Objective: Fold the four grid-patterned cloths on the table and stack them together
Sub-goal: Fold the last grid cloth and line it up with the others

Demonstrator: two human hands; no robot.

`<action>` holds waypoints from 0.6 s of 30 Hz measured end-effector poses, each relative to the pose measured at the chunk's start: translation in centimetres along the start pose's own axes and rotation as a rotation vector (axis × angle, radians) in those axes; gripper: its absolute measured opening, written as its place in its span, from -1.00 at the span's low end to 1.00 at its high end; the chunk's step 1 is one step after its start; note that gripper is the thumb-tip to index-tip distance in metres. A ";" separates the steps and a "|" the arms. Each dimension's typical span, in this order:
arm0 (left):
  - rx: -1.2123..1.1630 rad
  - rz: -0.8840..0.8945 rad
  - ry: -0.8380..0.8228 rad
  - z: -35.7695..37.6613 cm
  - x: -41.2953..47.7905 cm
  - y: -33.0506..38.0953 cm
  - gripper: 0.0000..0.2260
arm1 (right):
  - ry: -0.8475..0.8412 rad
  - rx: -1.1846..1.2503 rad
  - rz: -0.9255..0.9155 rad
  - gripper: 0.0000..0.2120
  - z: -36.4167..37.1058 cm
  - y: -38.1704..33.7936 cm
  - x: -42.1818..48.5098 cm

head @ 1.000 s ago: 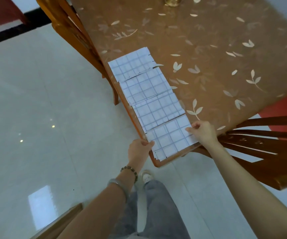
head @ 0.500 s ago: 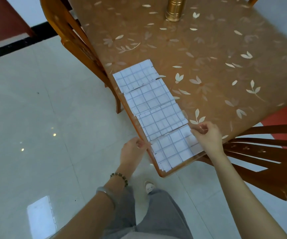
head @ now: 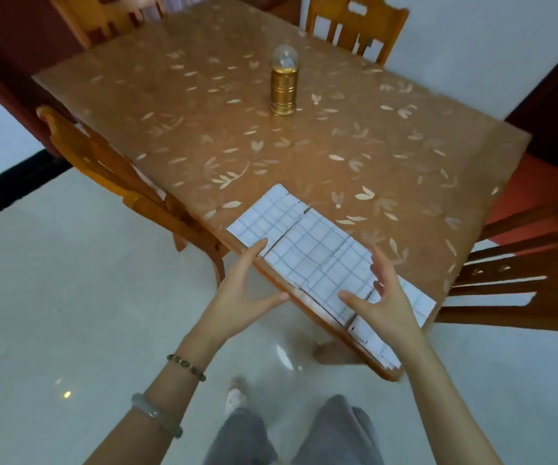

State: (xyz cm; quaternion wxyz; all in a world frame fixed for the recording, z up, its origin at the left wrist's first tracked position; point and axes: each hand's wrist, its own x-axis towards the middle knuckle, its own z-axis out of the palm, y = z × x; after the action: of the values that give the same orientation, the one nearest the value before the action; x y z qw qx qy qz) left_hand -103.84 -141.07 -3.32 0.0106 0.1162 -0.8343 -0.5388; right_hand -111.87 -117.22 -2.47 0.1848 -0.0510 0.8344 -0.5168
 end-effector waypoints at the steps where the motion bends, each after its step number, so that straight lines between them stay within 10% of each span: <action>1: 0.008 0.008 -0.037 -1.2 0.3 0.0 -0.17 | 0.034 0.011 0.009 -0.14 0.9 -0.5 -0.7; 18: 0.484 0.291 -0.425 1.6 8.5 -3.0 -0.24 | 0.359 -0.003 0.228 -0.14 1.7 1.8 -3.4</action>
State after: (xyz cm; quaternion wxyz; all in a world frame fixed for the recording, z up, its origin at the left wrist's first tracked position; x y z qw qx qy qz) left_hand -111.78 -142.60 -7.59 -0.1146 -0.1193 -0.9293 -0.3303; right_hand -107.89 -116.91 -3.91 0.0905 0.1363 0.8549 -0.4923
